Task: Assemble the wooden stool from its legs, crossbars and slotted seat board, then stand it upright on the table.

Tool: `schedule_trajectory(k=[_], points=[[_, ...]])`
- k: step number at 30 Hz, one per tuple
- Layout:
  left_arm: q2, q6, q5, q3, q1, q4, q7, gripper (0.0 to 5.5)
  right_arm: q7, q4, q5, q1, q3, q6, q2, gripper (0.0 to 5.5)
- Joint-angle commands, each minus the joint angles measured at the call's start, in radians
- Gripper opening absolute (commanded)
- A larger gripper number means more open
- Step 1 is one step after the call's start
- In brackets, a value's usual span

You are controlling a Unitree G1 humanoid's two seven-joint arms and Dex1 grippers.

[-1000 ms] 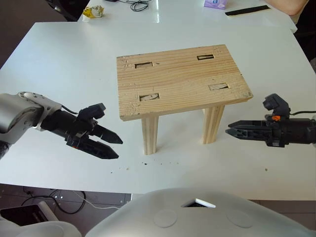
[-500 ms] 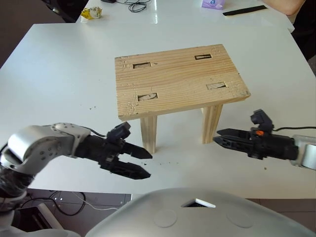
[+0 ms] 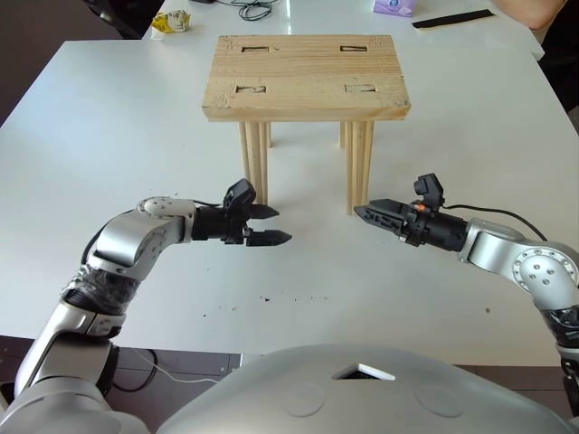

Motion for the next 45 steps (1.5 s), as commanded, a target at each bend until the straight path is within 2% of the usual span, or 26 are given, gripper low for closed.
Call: schedule_trajectory(k=[1,3,6,10,13,14,15,18,21,24,28,32,41,45], points=[[-0.041,-0.026,0.031,0.007,-0.016,0.020,-0.021,4.04,0.008,0.051,-0.085,-0.055,-0.045,0.023,0.059,3.85],[-0.034,-0.022,0.018,0.023,0.010,-0.015,-0.037,4.04,0.013,0.040,-0.122,-0.035,-0.072,0.025,0.067,3.85],[0.029,-0.045,0.000,0.102,0.089,-0.082,-0.080,4.04,0.017,-0.012,-0.177,0.099,-0.148,0.012,0.046,3.85],[0.081,-0.188,0.035,0.326,0.252,-0.051,-0.052,4.04,-0.045,0.002,-0.401,0.325,-0.253,-0.108,0.047,3.85],[-0.019,-0.266,0.033,0.487,0.284,0.026,0.112,4.04,-0.147,0.049,-0.546,0.370,-0.313,-0.293,0.196,3.85],[-0.082,-0.337,0.084,0.500,0.257,0.072,0.214,4.04,-0.246,0.067,-0.678,0.369,-0.299,-0.396,0.251,3.85],[-0.134,-0.409,0.150,0.487,0.234,0.107,0.300,4.04,-0.316,0.090,-0.753,0.355,-0.296,-0.464,0.313,3.85],[-0.306,-0.656,0.345,0.398,0.156,0.290,0.505,4.04,-0.354,0.219,-0.904,0.263,-0.243,-0.607,0.428,3.85],[-0.432,-0.834,0.441,0.353,0.108,0.478,0.606,4.04,-0.355,0.387,-0.994,0.165,-0.244,-0.792,0.516,3.85],[-0.496,-0.960,0.479,0.360,0.074,0.646,0.669,4.04,-0.352,0.599,-1.047,0.045,-0.269,-0.964,0.569,3.85],[-0.527,-1.081,0.488,0.383,-0.008,0.846,0.711,4.04,-0.282,0.809,-1.103,-0.075,-0.253,-1.085,0.599,3.85],[-0.530,-1.165,0.509,0.396,-0.089,0.939,0.768,4.04,-0.242,0.892,-1.154,-0.126,-0.240,-1.146,0.598,3.85],[-0.579,-1.220,0.552,0.411,-0.086,0.929,0.934,4.04,-0.200,0.969,-1.188,-0.170,-0.257,-1.193,0.578,3.85],[-0.582,-1.211,0.512,0.426,-0.086,0.920,0.885,4.04,-0.206,0.991,-1.198,-0.193,-0.270,-1.194,0.572,3.85]])
